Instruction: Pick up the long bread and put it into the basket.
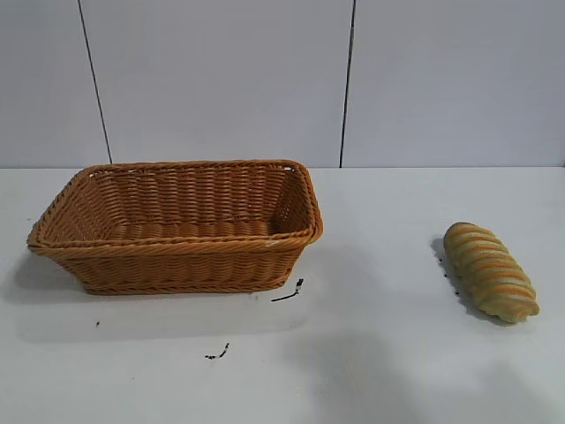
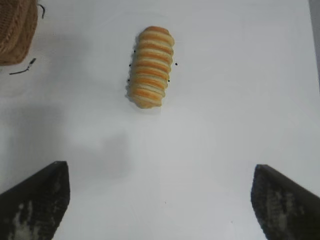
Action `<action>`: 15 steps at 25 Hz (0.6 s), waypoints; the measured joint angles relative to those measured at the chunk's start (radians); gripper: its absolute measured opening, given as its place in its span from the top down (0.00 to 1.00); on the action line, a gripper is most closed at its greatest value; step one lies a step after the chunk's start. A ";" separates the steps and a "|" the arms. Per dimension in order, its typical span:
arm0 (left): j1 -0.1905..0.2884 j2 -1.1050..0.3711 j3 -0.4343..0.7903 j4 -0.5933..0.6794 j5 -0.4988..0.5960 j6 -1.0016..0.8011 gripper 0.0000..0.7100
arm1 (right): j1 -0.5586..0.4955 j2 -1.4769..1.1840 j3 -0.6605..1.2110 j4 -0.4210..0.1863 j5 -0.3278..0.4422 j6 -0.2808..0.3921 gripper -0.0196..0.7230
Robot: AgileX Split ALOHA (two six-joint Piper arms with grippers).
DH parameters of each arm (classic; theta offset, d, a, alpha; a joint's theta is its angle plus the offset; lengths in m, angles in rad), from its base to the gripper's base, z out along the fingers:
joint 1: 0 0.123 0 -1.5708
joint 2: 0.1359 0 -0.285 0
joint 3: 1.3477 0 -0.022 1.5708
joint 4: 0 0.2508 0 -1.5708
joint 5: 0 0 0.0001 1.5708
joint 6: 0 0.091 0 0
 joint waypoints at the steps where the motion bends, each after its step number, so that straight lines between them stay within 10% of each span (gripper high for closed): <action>1: 0.000 0.000 0.000 0.000 0.000 0.000 0.02 | 0.003 0.064 -0.032 0.000 -0.006 -0.002 0.06; 15: 0.000 0.000 0.000 0.000 0.000 0.000 0.02 | 0.066 0.628 -0.348 -0.017 -0.125 0.034 0.06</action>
